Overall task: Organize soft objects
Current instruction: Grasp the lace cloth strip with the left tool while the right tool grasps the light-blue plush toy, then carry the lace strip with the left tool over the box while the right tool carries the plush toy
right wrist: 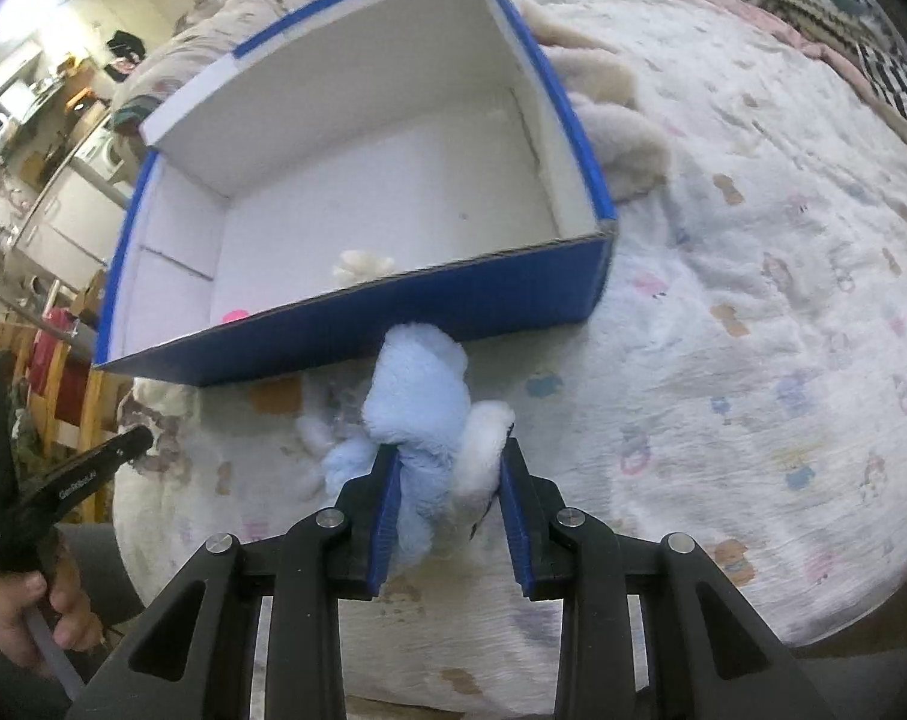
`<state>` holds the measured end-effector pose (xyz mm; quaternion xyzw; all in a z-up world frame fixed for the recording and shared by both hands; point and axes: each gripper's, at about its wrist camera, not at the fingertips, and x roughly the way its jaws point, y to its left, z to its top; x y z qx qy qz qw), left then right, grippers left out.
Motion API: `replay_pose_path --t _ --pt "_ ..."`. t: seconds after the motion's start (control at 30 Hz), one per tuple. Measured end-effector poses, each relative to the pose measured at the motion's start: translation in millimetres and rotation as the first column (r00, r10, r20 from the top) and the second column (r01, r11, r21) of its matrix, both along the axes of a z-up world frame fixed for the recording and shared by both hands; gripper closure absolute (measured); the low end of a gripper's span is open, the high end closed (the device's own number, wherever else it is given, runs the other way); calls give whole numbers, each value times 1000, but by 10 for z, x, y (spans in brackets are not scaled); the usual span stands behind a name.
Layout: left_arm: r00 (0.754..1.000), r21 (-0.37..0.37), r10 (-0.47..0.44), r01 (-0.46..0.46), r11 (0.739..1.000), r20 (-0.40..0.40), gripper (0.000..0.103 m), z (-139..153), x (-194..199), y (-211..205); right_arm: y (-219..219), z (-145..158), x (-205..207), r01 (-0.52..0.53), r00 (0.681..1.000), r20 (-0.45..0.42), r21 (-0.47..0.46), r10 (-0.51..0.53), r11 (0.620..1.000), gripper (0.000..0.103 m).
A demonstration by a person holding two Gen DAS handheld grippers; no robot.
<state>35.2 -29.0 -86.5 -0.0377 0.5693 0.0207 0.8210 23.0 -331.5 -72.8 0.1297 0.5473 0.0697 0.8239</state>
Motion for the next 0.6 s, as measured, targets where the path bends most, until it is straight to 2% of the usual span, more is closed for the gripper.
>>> replay_pose_path --t 0.1,0.27,0.33,0.47,0.6 --pt "1000 13 0 0 1000 28 96 91 -45 -1 133 91 -56 -10 999 41 -34 11 999 70" --pt "995 42 0 -4 999 97 96 302 -122 -18 157 312 -149 -1 993 118 7 0 1000 70" --pt "990 50 -5 -2 999 138 96 437 -160 -22 101 416 -189 8 988 153 56 -17 998 70" --pt "978 49 6 -17 999 208 96 679 -225 -16 -108 594 -213 22 972 221 257 -81 966 70" --pt "972 30 0 -7 1000 235 96 851 -252 -54 -256 755 -161 45 955 264 332 -139 942 70"
